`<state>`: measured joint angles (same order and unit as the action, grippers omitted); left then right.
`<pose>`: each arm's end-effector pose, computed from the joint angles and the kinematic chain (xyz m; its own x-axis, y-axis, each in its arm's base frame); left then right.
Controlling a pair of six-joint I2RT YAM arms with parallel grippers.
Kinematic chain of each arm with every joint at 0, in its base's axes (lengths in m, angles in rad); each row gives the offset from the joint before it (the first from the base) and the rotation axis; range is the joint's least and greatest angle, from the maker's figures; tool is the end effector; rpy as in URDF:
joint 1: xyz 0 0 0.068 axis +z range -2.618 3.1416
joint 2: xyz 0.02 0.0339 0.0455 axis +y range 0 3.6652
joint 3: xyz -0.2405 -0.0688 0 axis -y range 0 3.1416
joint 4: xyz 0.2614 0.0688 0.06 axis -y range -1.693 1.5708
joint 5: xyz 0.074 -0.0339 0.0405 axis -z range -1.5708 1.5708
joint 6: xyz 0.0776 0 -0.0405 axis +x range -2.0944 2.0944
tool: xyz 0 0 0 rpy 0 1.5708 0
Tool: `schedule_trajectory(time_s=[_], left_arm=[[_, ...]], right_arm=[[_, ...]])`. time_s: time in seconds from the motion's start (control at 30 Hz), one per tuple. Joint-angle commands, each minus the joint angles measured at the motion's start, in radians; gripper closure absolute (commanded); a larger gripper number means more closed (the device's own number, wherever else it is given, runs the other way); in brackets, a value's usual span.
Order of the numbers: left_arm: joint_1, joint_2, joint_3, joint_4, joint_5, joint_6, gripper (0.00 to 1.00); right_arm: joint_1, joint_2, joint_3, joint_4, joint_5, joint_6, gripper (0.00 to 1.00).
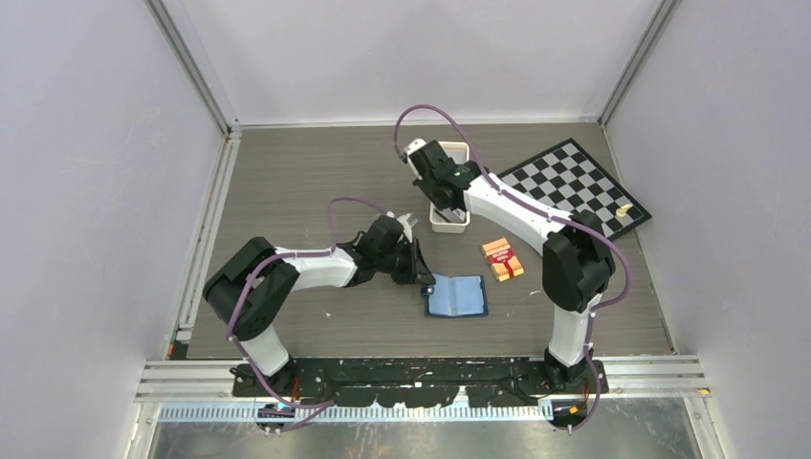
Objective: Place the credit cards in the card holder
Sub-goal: Pick up the credit card from the storage box.
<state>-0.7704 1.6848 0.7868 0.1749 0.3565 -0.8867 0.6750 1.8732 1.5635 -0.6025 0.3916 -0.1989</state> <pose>0.2446 -0.2752 0.0883 -0.9514 -0.0887 -0.2949 0.1631 0.6670 -0.7270 0.3683 0.2569 0.2053 -0.5272 -0.6559 -0.5403 -0.5094 0.7528 -0.4168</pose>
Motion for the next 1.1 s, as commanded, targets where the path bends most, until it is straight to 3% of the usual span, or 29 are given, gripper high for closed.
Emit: schedule_trajectory(time_s=[0.0, 0.3, 0.67, 1.07], left_arm=[[-0.003, -0.008, -0.005, 0.01, -0.023, 0.015, 1.0], [0.001, -0.005, 0.002, -0.002, -0.024, 0.026, 1.0], [0.002, 0.003, 0.009, -0.008, -0.012, 0.027, 1.0], [0.002, 0.008, 0.009, -0.011, -0.01, 0.028, 1.0]], right_arm=[[0.001, -0.051, 0.055, -0.042, -0.017, 0.016, 1.0], [-0.008, -0.082, 0.077, -0.055, -0.045, 0.028, 0.99], [-0.082, 0.069, 0.25, -0.221, -0.069, 0.069, 1.0], [-0.121, 0.125, 0.303, -0.275, -0.136, 0.088, 1.0]])
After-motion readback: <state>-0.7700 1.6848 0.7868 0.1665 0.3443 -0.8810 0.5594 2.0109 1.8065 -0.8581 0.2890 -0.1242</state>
